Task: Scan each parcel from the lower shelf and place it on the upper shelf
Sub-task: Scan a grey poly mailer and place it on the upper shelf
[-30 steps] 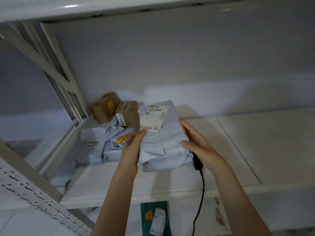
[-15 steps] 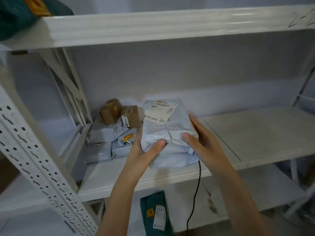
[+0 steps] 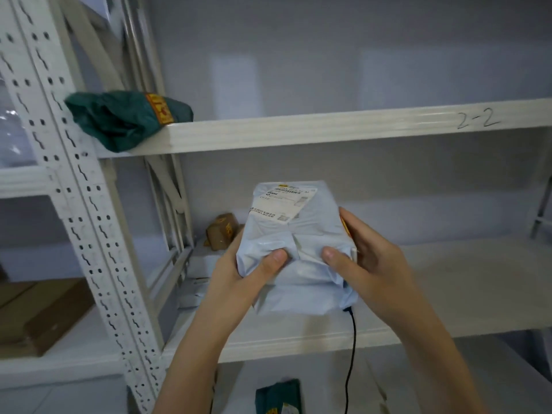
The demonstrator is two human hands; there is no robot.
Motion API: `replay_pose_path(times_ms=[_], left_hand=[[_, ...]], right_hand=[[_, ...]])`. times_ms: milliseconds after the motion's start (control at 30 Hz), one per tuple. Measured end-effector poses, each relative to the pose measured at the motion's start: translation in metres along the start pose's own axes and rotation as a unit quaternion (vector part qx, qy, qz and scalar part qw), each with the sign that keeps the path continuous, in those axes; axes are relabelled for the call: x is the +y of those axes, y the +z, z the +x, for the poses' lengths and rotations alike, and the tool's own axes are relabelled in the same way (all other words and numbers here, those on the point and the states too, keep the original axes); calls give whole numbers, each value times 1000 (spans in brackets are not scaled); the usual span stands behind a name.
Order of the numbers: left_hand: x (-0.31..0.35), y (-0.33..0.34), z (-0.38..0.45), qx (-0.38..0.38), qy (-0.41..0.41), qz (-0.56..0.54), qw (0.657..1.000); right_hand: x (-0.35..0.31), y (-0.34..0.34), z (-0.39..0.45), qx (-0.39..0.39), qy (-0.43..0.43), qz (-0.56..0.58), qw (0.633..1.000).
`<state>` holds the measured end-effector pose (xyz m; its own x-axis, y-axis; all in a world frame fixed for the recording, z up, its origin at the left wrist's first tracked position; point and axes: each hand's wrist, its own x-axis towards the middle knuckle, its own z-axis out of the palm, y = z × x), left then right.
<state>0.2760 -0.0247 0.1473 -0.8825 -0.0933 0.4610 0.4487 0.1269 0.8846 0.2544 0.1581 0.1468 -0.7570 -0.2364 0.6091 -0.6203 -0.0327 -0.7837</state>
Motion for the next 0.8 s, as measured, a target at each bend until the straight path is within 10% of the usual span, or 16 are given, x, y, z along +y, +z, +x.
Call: replay_pose_path(times_ms=[800], left_hand=[[98,-91,116,80,146,127,978]], right_hand=[[-94,59,141,32,-111,-82,990]])
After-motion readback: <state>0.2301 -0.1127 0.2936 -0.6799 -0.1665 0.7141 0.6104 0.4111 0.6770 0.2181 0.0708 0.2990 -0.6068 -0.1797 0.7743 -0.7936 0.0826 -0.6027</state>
